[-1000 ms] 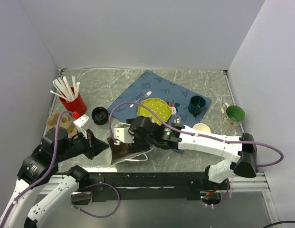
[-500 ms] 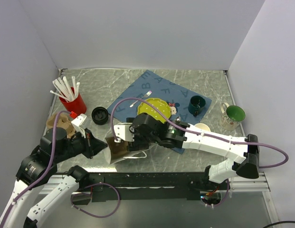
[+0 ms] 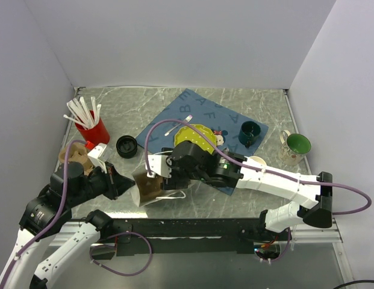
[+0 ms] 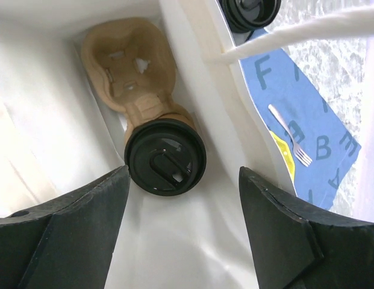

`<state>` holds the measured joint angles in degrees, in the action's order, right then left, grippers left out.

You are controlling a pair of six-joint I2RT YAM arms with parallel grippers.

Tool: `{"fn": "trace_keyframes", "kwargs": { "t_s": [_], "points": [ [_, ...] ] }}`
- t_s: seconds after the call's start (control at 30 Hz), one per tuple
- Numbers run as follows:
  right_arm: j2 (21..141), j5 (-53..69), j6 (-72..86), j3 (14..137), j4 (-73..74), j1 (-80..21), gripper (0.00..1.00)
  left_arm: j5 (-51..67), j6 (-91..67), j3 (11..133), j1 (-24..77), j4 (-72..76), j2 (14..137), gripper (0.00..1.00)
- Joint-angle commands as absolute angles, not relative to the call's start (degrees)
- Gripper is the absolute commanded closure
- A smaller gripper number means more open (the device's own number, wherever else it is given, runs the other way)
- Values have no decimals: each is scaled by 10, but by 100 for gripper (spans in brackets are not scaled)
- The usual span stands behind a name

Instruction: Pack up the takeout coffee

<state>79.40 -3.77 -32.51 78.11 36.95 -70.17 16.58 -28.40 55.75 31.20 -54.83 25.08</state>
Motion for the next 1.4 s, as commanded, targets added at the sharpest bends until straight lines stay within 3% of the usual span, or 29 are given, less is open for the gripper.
{"fn": "trace_keyframes", "kwargs": {
  "t_s": [0.0, 0.33, 0.77, 1.37],
  "points": [
    [766, -21, -301, 813, 340, -693, 21, 146, -299, 571, 315, -550, 256, 99],
    [752, -3, -278, 813, 335, -691, 34, 128, -317, 573, 315, -543, 274, 99],
    [742, 38, -237, 863, 270, -665, 37, 87, -353, 601, 315, -570, 300, 99],
    [737, 78, -187, 813, 246, -642, 38, 73, -371, 677, 315, -616, 323, 99]
  ]
}}
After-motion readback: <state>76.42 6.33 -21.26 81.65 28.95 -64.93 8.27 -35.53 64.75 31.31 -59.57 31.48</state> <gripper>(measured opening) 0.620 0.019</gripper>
